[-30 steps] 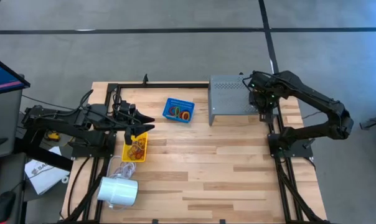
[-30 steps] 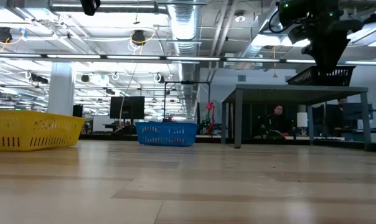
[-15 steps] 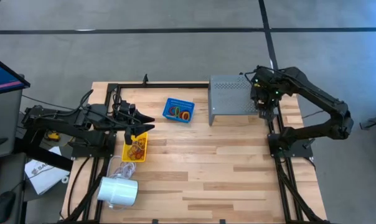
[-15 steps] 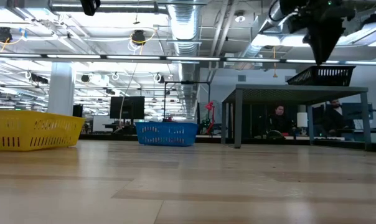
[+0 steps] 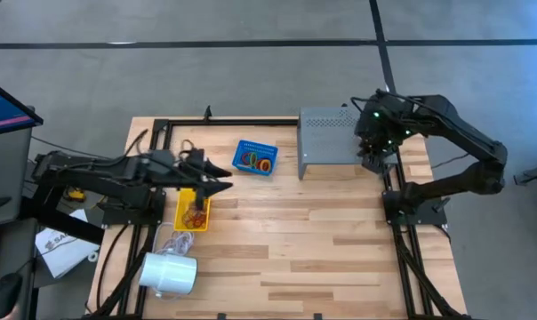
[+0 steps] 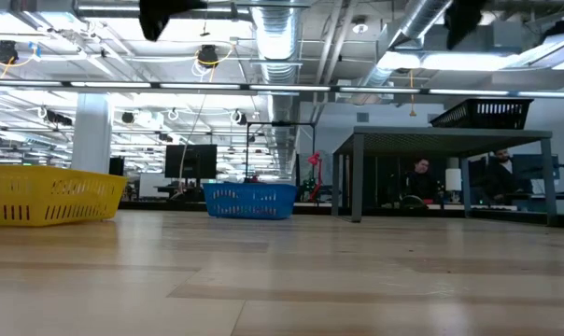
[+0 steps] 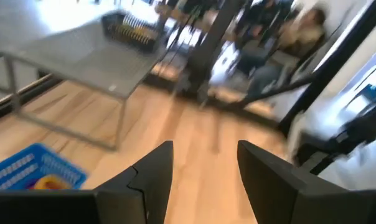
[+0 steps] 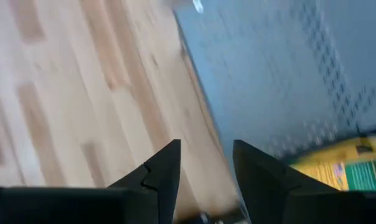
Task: Pick & Place Office Desk Supplies
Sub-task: Put the blue bin with the colored spring keychain on the shelf
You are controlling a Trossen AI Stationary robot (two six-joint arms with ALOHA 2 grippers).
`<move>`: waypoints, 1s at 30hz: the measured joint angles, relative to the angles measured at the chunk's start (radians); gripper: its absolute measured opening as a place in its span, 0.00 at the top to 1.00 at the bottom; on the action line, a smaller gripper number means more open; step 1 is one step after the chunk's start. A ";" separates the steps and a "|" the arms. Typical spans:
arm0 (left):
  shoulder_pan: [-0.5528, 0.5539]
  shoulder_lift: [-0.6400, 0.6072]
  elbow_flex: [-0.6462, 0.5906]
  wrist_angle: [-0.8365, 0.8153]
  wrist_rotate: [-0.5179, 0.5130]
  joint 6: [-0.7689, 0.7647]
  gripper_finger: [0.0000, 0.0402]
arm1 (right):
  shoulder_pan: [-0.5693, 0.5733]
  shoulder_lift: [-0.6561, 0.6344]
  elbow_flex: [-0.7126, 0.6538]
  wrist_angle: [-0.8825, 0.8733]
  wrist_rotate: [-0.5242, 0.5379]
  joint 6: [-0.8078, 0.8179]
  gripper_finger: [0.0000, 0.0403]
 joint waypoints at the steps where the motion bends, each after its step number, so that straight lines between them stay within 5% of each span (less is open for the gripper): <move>1: 0.012 0.024 0.009 -0.020 0.005 0.019 0.57 | 0.026 0.000 0.018 0.013 0.000 0.025 0.65; 13: 0.215 0.373 0.259 -0.304 0.053 0.159 0.57 | 0.313 0.002 0.099 0.100 0.055 0.306 0.71; 21: 0.242 0.646 0.426 -0.470 0.080 0.378 0.57 | 0.477 0.004 0.099 0.211 0.161 0.415 0.71; 30: 0.242 0.857 0.480 -0.491 0.030 0.509 0.57 | 0.561 0.004 0.099 0.247 0.229 0.455 0.71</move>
